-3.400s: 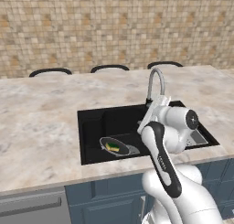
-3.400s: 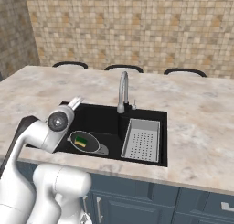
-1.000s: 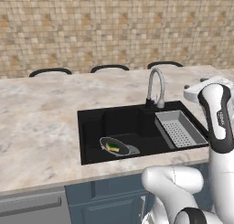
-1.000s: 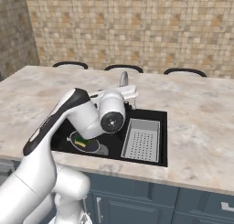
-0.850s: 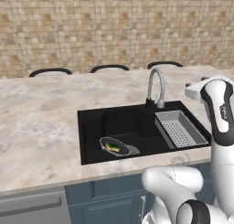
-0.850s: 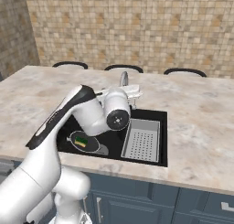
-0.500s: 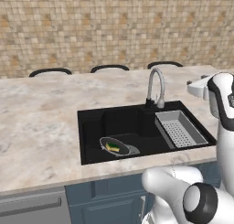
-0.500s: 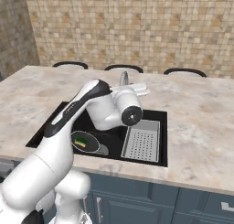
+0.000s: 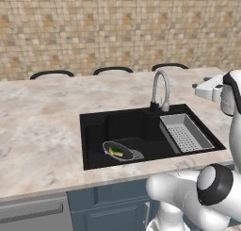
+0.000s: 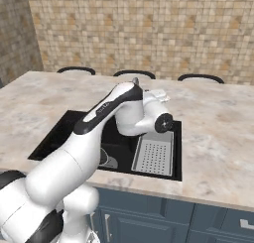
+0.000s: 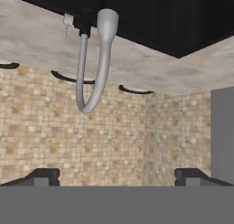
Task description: Pick the pan and sponge and place them into the sink. Then turn on the water.
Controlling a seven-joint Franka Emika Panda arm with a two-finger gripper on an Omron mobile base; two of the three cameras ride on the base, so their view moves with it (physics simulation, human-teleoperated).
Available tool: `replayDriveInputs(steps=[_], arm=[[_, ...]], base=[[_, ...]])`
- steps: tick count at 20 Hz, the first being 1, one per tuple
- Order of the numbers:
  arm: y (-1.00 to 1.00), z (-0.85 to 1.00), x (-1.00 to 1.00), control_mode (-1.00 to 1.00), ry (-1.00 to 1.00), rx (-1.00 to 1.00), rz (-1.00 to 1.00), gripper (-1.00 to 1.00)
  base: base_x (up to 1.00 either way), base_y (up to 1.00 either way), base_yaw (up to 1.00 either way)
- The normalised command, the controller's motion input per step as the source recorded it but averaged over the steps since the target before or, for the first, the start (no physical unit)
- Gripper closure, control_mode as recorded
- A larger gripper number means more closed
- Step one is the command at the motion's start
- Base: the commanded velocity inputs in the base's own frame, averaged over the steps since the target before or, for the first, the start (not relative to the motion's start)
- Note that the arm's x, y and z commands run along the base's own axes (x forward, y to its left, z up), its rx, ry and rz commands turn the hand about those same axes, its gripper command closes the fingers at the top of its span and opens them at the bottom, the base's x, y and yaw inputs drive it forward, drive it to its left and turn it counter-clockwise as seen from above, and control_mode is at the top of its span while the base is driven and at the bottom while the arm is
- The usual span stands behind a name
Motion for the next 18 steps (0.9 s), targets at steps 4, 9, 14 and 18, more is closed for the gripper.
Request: replayDriveInputs(steps=[4,9,14,18], arm=[[-0.14,-0.13,0.29,-1.0,0.0,0.02,0.15,-1.0],[-0.12,-0.16,0.25,-1.0,0.0,0.03,0.16,-1.0],[-0.06,-0.2,0.18,-1.0,0.0,0.02,0.19,-1.0],[-0.04,-0.2,0.19,-1.0,0.0,0.03,0.19,-1.0]], base=[[0.0,0.0,0.0],[0.0,0.0,0.0],[0.0,0.0,0.0],[0.0,0.0,0.0]])
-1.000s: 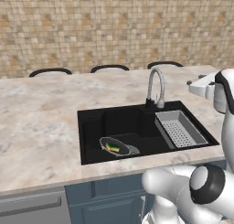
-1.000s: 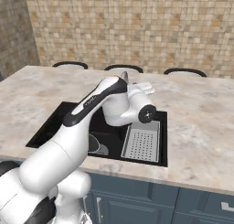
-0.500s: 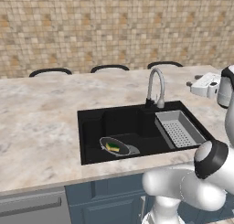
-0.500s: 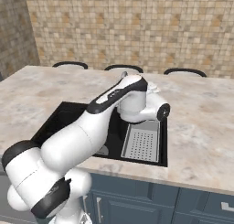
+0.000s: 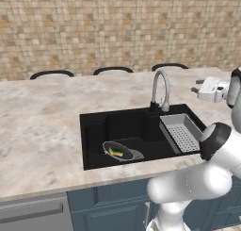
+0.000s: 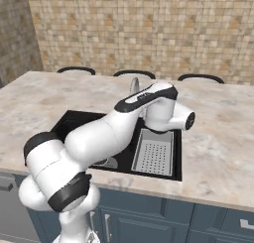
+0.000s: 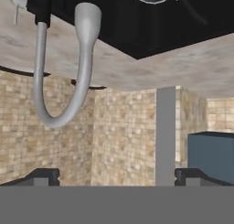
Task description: Pick the pan and sponge and place them into the sink. Then turn on the water.
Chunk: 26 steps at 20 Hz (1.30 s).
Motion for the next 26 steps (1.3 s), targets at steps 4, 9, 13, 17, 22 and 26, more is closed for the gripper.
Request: replayDriveInputs(steps=[4,9,13,17,22,26], arm=[[0.0,-0.16,0.22,-1.0,0.0,0.04,0.17,-1.0],[-0.02,-0.21,0.21,-1.0,0.0,0.05,0.18,-1.0],[-0.06,-0.09,0.02,-1.0,0.01,0.04,0.14,-1.0],[-0.04,-0.07,0.05,-1.0,0.02,0.03,0.1,-1.0],[0.09,-0.17,0.12,-1.0,0.0,0.0,0.05,-1.0],[0.01,-0.29,0.17,-1.0,0.0,0.0,0.03,-1.0]], base=[[0.0,0.0,0.0],[0.0,0.0,0.0],[0.0,0.0,0.0],[0.0,0.0,0.0],[0.0,0.0,0.0],[0.0,0.0,0.0]])
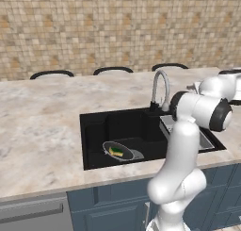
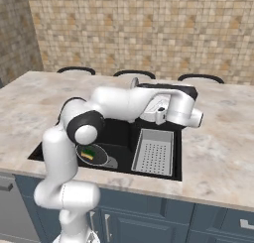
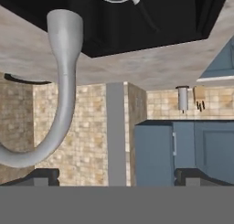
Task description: Pick the pan and sponge and place them into the sink. Then turn on the water.
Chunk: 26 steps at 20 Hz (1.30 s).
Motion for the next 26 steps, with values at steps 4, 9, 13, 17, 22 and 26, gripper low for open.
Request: replayDriveInputs(steps=[4,9,13,17,22,26], arm=[[0.0,-0.23,0.22,-1.0,0.0,0.0,0.04,-1.0],[0.03,-0.14,0.21,-1.0,0.02,0.02,0.04,-1.0],[0.07,-0.05,0.17,-1.0,0.07,0.02,0.05,-1.0],[0.13,-0.03,0.12,-1.0,0.07,0.0,0.05,-1.0],[0.13,-0.02,0.03,-1.0,0.06,-0.02,0.05,-1.0],[0.11,-0.1,0.01,-1.0,0.01,-0.01,0.06,-1.0]], base=[[0.0,0.0,0.0],[0.0,0.0,0.0],[0.0,0.0,0.0],[0.0,0.0,0.0],[0.0,0.0,0.0],[0.0,0.0,0.0]])
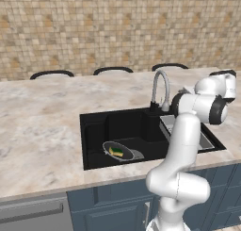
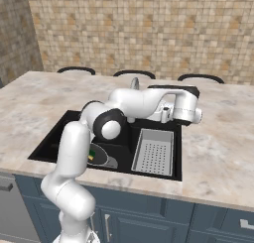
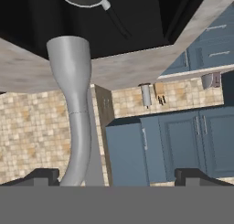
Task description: Pick the pan and sponge and place them into the sink. Then turn on the water.
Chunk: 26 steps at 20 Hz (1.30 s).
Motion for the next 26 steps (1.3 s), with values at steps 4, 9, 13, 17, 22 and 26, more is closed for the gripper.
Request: replayDriveInputs(steps=[4,9,13,17,22,26], arm=[[0.12,-0.13,0.0,-1.0,0.0,0.0,0.07,-1.0],[0.01,-0.16,0.09,-1.0,0.0,0.0,0.06,-1.0],[0.0,-0.13,0.24,-1.0,0.0,0.0,0.03,-1.0],[0.0,-0.16,0.3,-1.0,0.01,0.0,0.01,-1.0],[-0.02,-0.18,0.33,-1.0,0.03,0.0,0.0,-1.0],[-0.07,-0.18,0.32,-1.0,0.03,0.0,0.0,-1.0]], base=[[0.0,0.0,0.0],[0.0,0.0,0.0],[0.0,0.0,0.0],[0.0,0.0,0.0],[0.0,0.0,0.0],[0.0,0.0,0.0]])
